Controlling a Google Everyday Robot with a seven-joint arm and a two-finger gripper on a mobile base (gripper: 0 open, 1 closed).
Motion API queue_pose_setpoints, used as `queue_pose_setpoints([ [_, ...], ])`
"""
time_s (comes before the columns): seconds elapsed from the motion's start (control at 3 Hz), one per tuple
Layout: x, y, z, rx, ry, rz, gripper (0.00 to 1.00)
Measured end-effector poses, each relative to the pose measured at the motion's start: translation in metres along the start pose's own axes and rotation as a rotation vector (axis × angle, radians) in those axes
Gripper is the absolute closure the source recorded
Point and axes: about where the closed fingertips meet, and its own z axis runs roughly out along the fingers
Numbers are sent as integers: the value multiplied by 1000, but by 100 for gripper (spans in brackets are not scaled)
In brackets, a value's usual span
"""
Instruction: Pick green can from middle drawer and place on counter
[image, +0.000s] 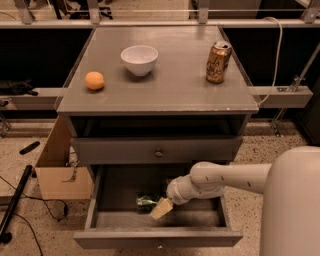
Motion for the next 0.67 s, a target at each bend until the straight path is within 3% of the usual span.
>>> queue_pose_setpoints([
  [0.67, 25, -8, 38, 4, 46, 9, 0],
])
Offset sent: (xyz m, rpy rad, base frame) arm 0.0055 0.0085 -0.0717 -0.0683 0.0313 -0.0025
